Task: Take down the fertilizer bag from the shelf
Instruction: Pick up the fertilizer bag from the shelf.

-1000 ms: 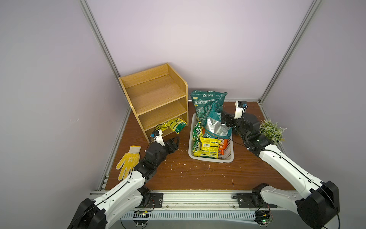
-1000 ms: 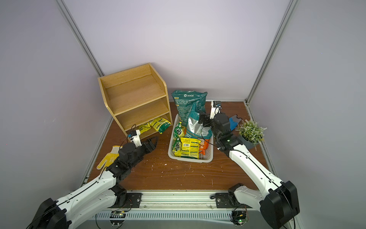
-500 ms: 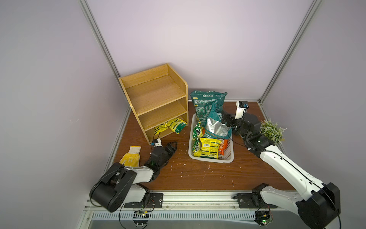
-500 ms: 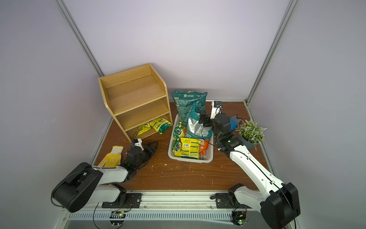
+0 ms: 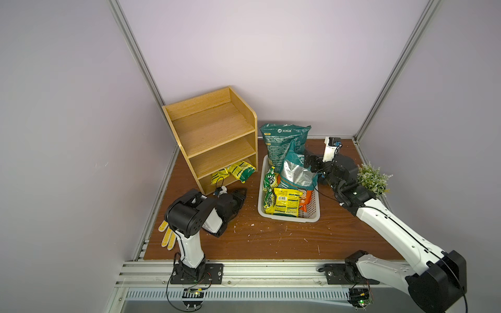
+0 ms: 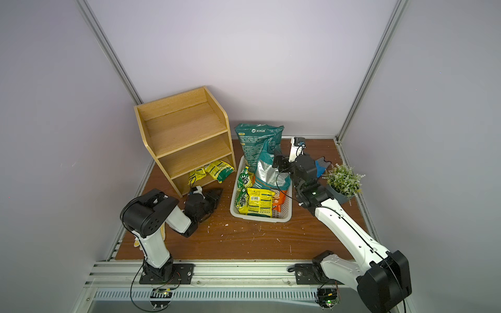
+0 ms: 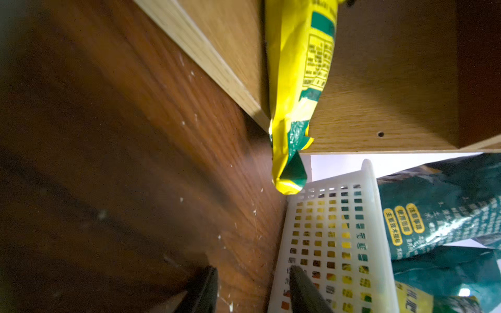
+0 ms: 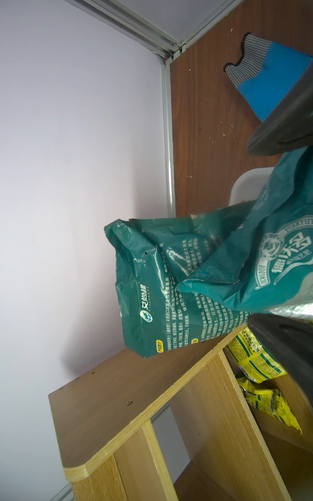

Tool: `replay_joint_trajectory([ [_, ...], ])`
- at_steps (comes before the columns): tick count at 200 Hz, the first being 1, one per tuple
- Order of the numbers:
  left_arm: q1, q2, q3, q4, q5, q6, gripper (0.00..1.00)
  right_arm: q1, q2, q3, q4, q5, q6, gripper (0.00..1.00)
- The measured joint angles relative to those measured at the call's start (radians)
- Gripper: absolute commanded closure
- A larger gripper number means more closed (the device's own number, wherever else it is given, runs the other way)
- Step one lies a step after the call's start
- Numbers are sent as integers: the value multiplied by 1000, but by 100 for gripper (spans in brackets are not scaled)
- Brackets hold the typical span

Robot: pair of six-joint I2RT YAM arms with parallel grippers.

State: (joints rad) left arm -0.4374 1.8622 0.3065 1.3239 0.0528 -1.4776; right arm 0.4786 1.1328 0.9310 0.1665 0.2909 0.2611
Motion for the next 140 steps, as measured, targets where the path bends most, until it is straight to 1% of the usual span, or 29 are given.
replay_joint_trajectory([
  [26, 0, 76, 44, 71, -38, -19, 57, 0, 0, 0, 4, 0, -1, 3],
  [64, 0, 124, 74, 139, -105, -21, 52, 0, -2, -1, 5, 0, -11, 2],
  [90, 4, 135, 117, 139, -126, -13, 52, 0, -11, -7, 6, 1, -19, 2],
  [125, 20, 193, 224, 124, -121, -11, 52, 0, -13, -8, 6, 4, -31, 1],
  [140, 26, 217, 255, 112, -120, -11, 56, 0, -15, -9, 6, 13, -35, 1],
])
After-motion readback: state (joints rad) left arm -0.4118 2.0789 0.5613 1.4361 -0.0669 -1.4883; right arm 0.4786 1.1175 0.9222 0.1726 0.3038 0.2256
